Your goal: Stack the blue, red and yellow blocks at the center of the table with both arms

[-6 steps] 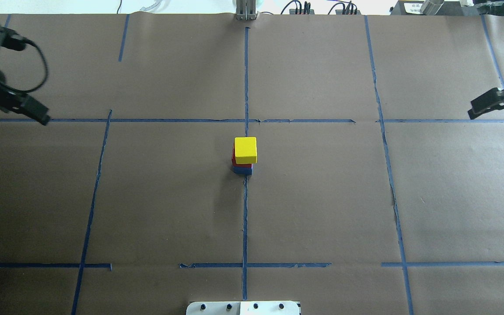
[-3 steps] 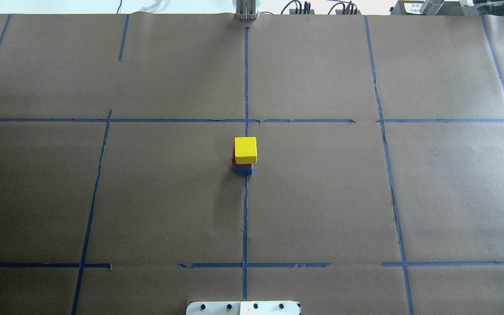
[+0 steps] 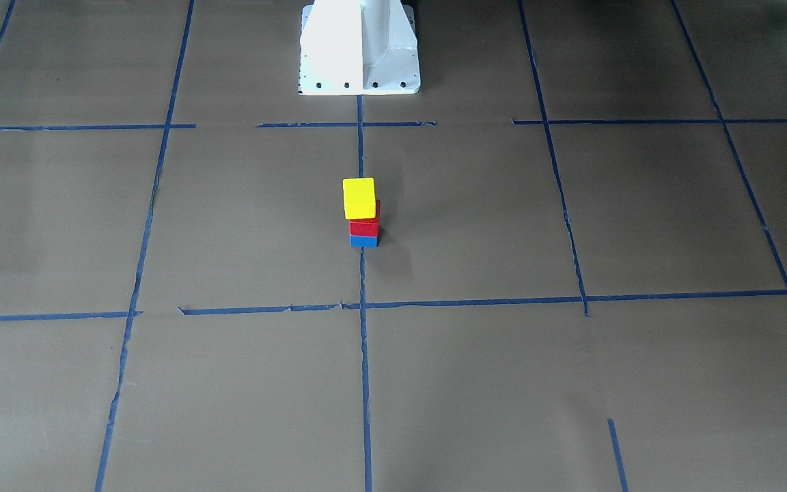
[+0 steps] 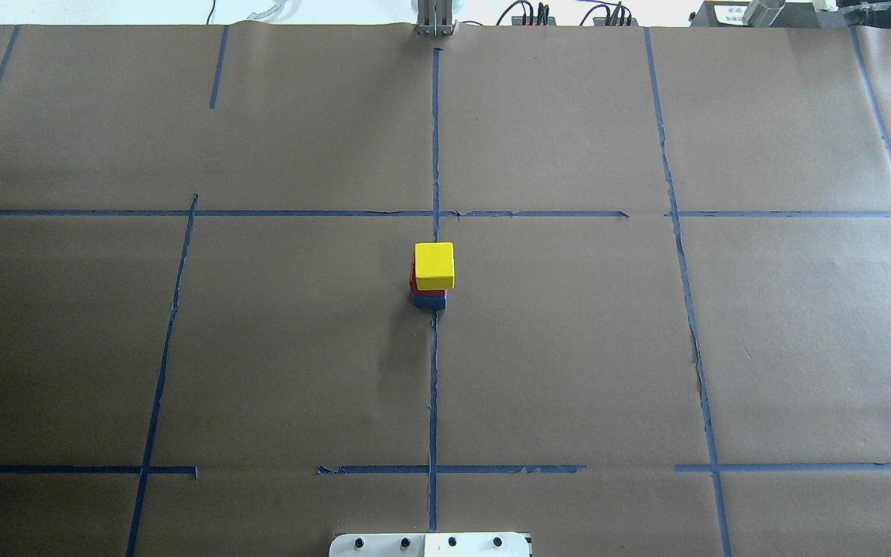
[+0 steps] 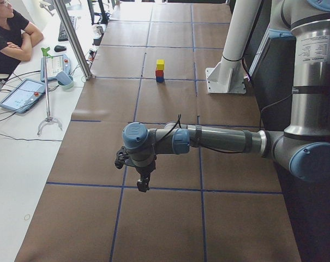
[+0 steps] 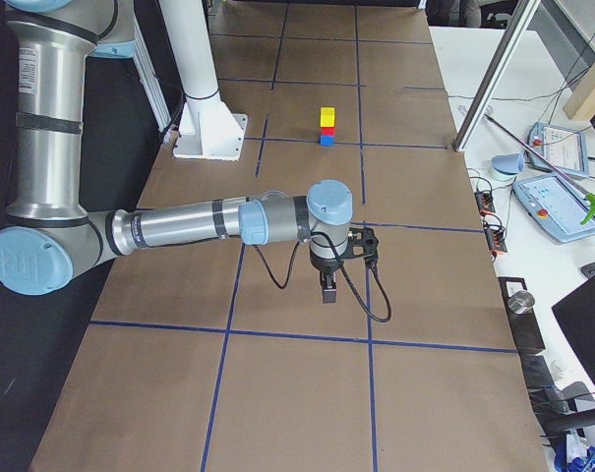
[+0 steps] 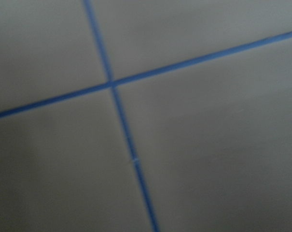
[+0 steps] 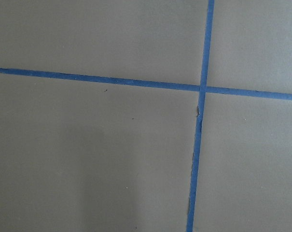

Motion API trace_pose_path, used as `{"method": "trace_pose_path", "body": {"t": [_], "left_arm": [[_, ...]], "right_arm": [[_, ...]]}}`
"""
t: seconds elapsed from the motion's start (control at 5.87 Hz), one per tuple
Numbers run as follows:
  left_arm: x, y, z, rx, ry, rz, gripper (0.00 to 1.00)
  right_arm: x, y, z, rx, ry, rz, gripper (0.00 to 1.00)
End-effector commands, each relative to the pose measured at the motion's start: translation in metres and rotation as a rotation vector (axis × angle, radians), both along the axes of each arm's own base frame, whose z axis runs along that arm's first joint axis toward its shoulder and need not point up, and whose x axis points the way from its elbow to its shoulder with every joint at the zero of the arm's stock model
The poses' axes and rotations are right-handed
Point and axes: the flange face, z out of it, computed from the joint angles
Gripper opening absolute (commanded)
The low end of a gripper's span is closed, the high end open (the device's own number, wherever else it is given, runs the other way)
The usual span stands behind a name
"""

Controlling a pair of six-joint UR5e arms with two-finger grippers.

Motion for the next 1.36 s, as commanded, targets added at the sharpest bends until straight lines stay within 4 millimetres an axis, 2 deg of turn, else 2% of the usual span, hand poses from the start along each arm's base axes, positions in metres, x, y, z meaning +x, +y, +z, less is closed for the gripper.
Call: {"method": "trace_pose_path", "body": {"t": [0.0,0.17,0.34,1.19], "left_arm": [[0.0,-0.001,-0.01,-0.033,0.013,-0.056,1.0],[0.0,0.0,-0.009,-0.037,0.014,-0.063,1.0],[0.003,0.006,-0.002,-0.048,0.013,-0.057,1.0],[0.004,0.006,-0.011,-0.031,0.014,-0.05,1.0]], "right_arm": [[-0.001,0.0,0.02,-0.036,0.004,0.0,1.0],[-0.005,-0.001,0.028,-0.052,0.004,-0.01,1.0],[-0.01,-0.003,0.026,-0.047,0.009,-0.022,1.0],[-0.016,-0.003,0.027,-0.047,0.006,-0.032,1.0]]}}
